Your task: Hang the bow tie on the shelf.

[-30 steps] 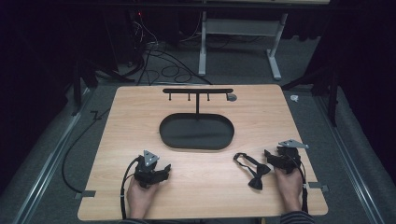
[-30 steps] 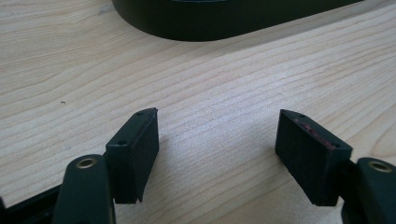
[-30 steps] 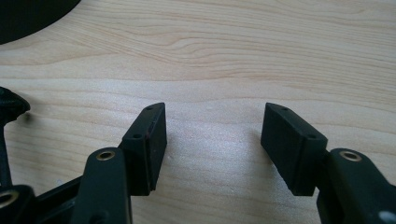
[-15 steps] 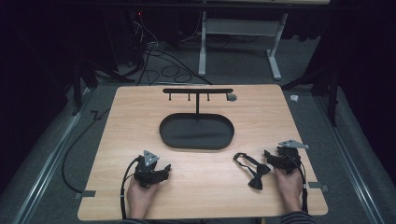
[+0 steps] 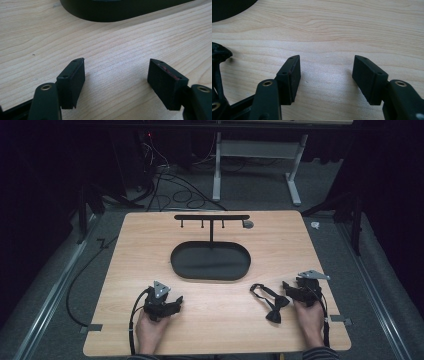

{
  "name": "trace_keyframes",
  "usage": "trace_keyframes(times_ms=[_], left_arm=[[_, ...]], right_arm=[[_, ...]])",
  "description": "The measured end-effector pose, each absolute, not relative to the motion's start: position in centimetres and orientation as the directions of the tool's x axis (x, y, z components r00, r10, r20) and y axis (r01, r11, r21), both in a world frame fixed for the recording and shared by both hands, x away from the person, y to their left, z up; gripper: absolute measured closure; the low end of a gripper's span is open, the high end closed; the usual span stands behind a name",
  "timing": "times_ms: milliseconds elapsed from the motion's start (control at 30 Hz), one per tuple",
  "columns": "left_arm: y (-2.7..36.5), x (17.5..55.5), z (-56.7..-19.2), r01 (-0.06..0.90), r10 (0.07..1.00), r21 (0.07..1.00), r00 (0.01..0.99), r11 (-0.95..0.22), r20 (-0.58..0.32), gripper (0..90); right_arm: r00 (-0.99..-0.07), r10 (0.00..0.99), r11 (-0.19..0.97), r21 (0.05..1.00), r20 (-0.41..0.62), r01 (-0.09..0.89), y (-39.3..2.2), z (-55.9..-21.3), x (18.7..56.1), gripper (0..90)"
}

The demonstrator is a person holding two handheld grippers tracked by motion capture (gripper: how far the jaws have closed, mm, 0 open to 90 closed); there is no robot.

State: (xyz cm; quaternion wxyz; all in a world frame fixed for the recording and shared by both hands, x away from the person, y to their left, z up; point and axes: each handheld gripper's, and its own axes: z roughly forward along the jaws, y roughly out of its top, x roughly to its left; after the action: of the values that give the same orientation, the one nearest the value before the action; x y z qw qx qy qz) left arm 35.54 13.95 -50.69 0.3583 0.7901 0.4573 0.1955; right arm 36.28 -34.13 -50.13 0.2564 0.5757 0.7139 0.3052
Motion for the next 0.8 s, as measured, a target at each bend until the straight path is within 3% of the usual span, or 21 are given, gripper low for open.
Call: trace_keyframes(times_ms=[800], left_arm=[[14.0, 35.5, -50.7, 0.583, 0.863, 0.745, 0.505, -0.325, -0.019, 30.7]], right_arm=[[-0.245, 0.97, 0.151, 0.76, 0.011, 0.632, -34.1, -49.2, 34.7, 55.0]])
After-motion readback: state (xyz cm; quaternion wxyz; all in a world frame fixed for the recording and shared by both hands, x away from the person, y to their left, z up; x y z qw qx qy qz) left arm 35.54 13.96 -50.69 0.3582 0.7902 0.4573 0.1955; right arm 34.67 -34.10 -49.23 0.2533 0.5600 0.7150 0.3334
